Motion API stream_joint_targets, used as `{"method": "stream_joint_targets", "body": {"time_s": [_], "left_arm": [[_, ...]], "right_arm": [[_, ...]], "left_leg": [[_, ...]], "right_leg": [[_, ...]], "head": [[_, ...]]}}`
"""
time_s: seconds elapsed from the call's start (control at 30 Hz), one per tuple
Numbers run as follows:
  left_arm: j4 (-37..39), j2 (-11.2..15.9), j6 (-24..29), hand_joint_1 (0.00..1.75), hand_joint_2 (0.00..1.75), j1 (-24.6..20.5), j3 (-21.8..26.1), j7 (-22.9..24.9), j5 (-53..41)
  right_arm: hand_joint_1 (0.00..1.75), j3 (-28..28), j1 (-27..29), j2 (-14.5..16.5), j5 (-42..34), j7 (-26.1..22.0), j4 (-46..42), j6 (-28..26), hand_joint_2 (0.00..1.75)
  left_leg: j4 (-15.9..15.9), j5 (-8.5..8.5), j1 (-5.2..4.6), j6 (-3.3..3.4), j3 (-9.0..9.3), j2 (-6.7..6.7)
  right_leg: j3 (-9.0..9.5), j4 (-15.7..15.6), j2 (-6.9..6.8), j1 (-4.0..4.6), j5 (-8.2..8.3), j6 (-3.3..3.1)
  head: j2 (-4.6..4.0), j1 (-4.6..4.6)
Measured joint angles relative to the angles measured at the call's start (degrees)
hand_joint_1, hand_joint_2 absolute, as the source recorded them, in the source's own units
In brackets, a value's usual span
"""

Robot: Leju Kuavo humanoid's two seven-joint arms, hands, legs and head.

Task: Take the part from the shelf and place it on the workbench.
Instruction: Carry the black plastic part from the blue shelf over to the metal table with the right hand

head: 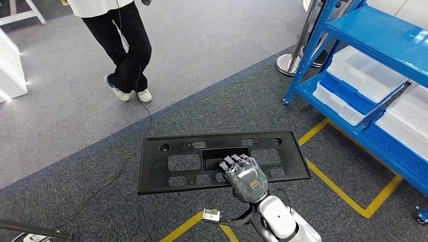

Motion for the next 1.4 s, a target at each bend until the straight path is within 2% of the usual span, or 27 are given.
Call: {"method": "stream_joint_targets", "body": {"time_s": [0.07,0.13,0.2,0.27,0.3,0.33,0.4,0.47,0.5,0.57,0.6,0.67,0.73,0.77,0.8,0.83,0.87,0.93,1.0,1.03,1.1,1.17,1.23,1.3,1.33,1.37,1.4], "left_arm": [[0.0,0.0,0.0,0.0,1.75,-0.1,0.0,-0.1,-0.2],[0.0,0.1,0.0,0.0,1.75,-0.2,0.0,-0.2,-0.3],[0.0,0.2,0.1,0.0,1.75,-0.6,0.0,-0.3,-0.4],[0.0,0.3,0.2,0.0,1.75,-0.8,0.0,-0.4,-0.4],[0.0,0.3,0.2,0.0,1.75,-0.8,0.0,-0.4,-0.4],[0.0,0.3,0.2,0.0,1.75,-0.8,0.0,-0.4,-0.4],[0.0,0.6,0.2,0.0,1.75,-0.8,0.0,-0.3,-0.4],[-0.1,0.7,0.2,0.0,1.75,-0.9,0.0,0.0,-0.7],[-0.1,0.7,0.2,0.0,1.75,-0.9,0.0,0.2,-0.9],[-0.1,0.8,0.2,0.0,1.75,-0.6,0.0,0.4,-1.2],[-0.1,0.9,0.2,0.0,1.75,-0.4,0.0,0.4,-1.3],[-0.1,0.9,0.2,0.0,1.75,-0.2,0.0,0.0,-1.4],[-0.1,0.9,0.2,0.0,1.75,-0.4,0.1,-0.5,-1.3],[-0.1,0.9,0.2,0.0,1.75,-0.5,0.1,-0.5,-1.3],[-0.1,0.9,0.2,0.0,1.75,-0.4,0.2,-0.3,-1.3],[-0.1,0.9,0.2,0.0,1.75,-0.3,0.3,0.2,-1.4],[-0.1,0.9,0.2,0.0,1.75,0.0,0.4,0.7,-1.6],[-0.1,0.9,0.3,0.0,1.75,0.5,0.6,1.5,-2.0],[-0.1,1.0,0.3,0.0,1.75,0.9,0.6,1.9,-2.3],[-0.1,1.0,0.3,0.0,1.75,1.0,0.6,2.0,-2.3],[-0.1,1.1,0.3,0.0,1.75,1.1,0.8,1.8,-2.2],[-0.1,1.1,0.3,0.0,1.75,0.9,1.0,1.5,-2.0],[-0.1,1.1,0.3,0.0,1.75,0.4,1.0,1.4,-2.0],[-0.1,1.1,0.3,0.0,1.75,0.1,1.0,1.4,-2.0],[-0.1,1.1,0.3,0.0,1.75,0.1,1.0,1.4,-2.0],[-0.1,1.1,0.3,0.0,1.75,0.1,1.1,1.3,-2.0],[-0.1,1.1,0.3,0.0,1.75,0.1,1.1,1.1,-2.0]], "right_arm": [[1.62,0.0,-0.1,0.1,0.0,0.0,0.0,0.0,1.75],[1.62,0.0,-0.2,0.2,0.0,0.1,0.0,0.0,1.75],[1.62,0.0,-0.1,0.3,0.0,0.1,0.1,0.0,1.75],[1.62,0.0,0.0,0.3,0.0,0.1,0.4,-0.1,1.75],[1.62,0.0,0.0,0.3,0.0,0.1,0.5,-0.1,1.75],[1.62,0.0,0.1,0.3,0.0,0.1,0.6,-0.1,1.75],[1.62,0.0,0.0,0.4,0.0,0.1,0.7,-0.1,1.75],[1.62,0.0,0.1,0.4,0.0,0.3,0.7,-0.3,1.75],[1.62,0.0,0.1,0.4,-0.1,0.4,0.8,-0.4,1.75],[1.62,0.0,0.1,0.6,-0.1,0.6,0.8,-0.6,1.75],[1.62,0.0,0.1,0.7,-0.1,0.6,0.8,-0.6,1.75],[1.62,0.0,0.1,0.8,-0.2,0.6,1.0,-0.7,1.75],[1.62,0.0,0.3,0.8,-0.3,0.6,1.4,-0.9,1.75],[1.62,0.0,0.4,0.8,-0.5,0.6,1.6,-1.0,1.75],[1.62,0.0,0.6,0.8,-0.6,0.6,1.9,-1.1,1.75],[1.62,0.0,0.7,0.8,-0.7,0.6,2.1,-1.1,1.75],[1.62,0.0,0.8,0.8,-0.7,0.6,2.2,-1.3,1.75],[1.62,0.0,0.8,0.8,-0.7,0.6,2.3,-1.5,1.75],[1.62,0.0,0.8,0.8,-0.6,0.6,2.3,-1.7,1.75],[1.62,0.0,0.9,0.7,-0.5,0.6,2.2,-1.8,1.75],[1.62,0.0,0.7,0.7,-0.4,0.5,2.2,-1.8,1.75],[1.62,0.0,0.2,0.7,-0.3,0.5,2.1,-1.8,1.75],[1.62,0.0,0.0,0.7,-0.3,0.4,2.1,-1.7,1.75],[1.62,0.0,0.0,0.6,-0.2,0.4,2.2,-1.7,1.75],[1.62,0.0,0.1,0.6,-0.2,0.4,2.2,-1.7,1.75],[1.62,0.0,0.0,0.6,-0.2,0.4,2.2,-1.7,1.75],[1.62,0.0,0.0,0.6,-0.2,0.4,2.2,-1.7,1.75]], "left_leg": [[0.0,0.22,0.15,-0.77,-0.36,-0.67],[1.5,-0.78,0.17,-1.38,-1.17,1.4],[7.2,-4.03,0.2,-1.88,-3.86,4.4],[14.1,-6.91,0.46,-2.29,-7.1,5.32],[15.4,-7.03,0.54,-2.41,-7.67,5.47],[15.0,-6.33,0.6,-2.46,-7.37,5.62],[7.8,-2.8,0.5,-2.14,-3.36,6.92],[1.0,-0.67,-0.05,-1.43,0.28,8.74],[-0.1,-0.62,-0.32,-1.09,0.75,9.1],[-0.6,-0.57,-0.47,-0.4,0.71,8.16],[-0.9,-0.4,-0.36,-0.07,0.82,7.62],[-1.5,0.02,-0.02,0.66,1.11,6.59],[-1.7,0.16,0.07,1.0,1.11,5.39],[-1.6,0.15,0.05,1.05,1.09,4.7],[-1.5,0.12,0.04,1.05,1.09,3.96],[-1.4,0.06,0.05,1.03,1.09,3.24],[-1.2,-0.03,0.09,0.95,1.1,2.52],[-0.6,-0.34,0.12,0.56,0.96,1.18],[-0.1,-0.5,0.07,-0.04,0.53,0.09],[-0.1,-0.44,0.11,-0.39,0.31,-0.38],[-0.1,-0.34,0.29,-1.07,-0.02,-0.84],[2.2,-1.75,0.23,-1.65,-1.07,1.29],[8.7,-5.23,0.18,-2.04,-4.04,4.34],[15.2,-7.67,0.28,-2.2,-7.15,5.42],[15.8,-7.38,0.31,-2.15,-7.4,5.56],[14.0,-6.03,0.29,-1.98,-6.45,5.74],[10.4,-4.06,0.19,-1.66,-4.47,6.32]], "right_leg": [[0.08,-0.3,-1.1,0.2,0.29,-0.78],[0.41,-0.8,-2.34,0.15,0.65,-1.69],[0.54,-1.1,-3.84,0.18,0.74,-2.31],[0.49,-1.1,-5.47,0.37,0.63,-2.54],[0.49,-1.1,-6.19,0.42,0.57,-2.56],[0.51,-1.1,-6.84,0.45,0.51,-2.54],[0.79,-1.0,-8.07,0.51,0.27,-2.33],[1.05,-1.0,-9.17,0.79,-0.03,-1.86],[1.12,-1.0,-9.64,0.92,-0.12,-1.62],[1.34,-1.3,-10.55,1.03,-0.22,-1.04],[1.41,-1.1,-10.28,0.95,-0.48,-0.75],[0.23,1.7,-7.88,0.76,-2.48,-0.33],[-3.23,8.7,-5.14,0.58,-5.97,-0.24],[-5.08,12.3,-4.59,0.57,-7.2,-0.21],[-6.28,14.3,-4.39,0.55,-7.41,-0.17],[-6.47,14.2,-4.29,0.51,-6.43,-0.16],[-5.64,11.9,-4.15,0.43,-4.58,-0.17],[-2.44,4.5,-2.3,0.1,-0.77,-0.16],[-0.76,0.4,-0.64,-0.03,0.5,-0.29],[-0.75,0.2,-0.56,0.11,0.37,-0.48],[-0.51,-0.2,-1.74,0.22,0.71,-1.23],[-0.05,-0.7,-2.99,0.17,0.96,-2.0],[0.16,-0.9,-4.43,0.39,0.9,-2.43],[0.2,-0.9,-5.99,0.68,0.76,-2.63],[0.25,-0.9,-6.69,0.78,0.68,-2.67],[0.35,-0.9,-7.33,0.86,0.59,-2.68],[0.51,-0.9,-7.93,0.94,0.47,-2.65]], "head": [[0.0,-0.01],[0.0,-0.08],[0.0,-0.19],[0.0,-0.22],[0.0,-0.23],[0.0,-0.23],[0.0,-0.24],[0.0,-0.22],[0.0,-0.21],[0.0,-0.19],[0.0,-0.19],[0.0,-0.13],[0.0,-0.08],[0.0,-0.08],[0.0,-0.08],[0.0,-0.08],[0.0,-0.08],[0.0,-0.08],[0.0,-0.09],[0.0,-0.09],[0.0,-0.08],[0.0,-0.23],[0.0,-0.38],[0.0,-0.37],[0.0,-0.37],[0.0,-0.38],[0.0,-0.38]]}}
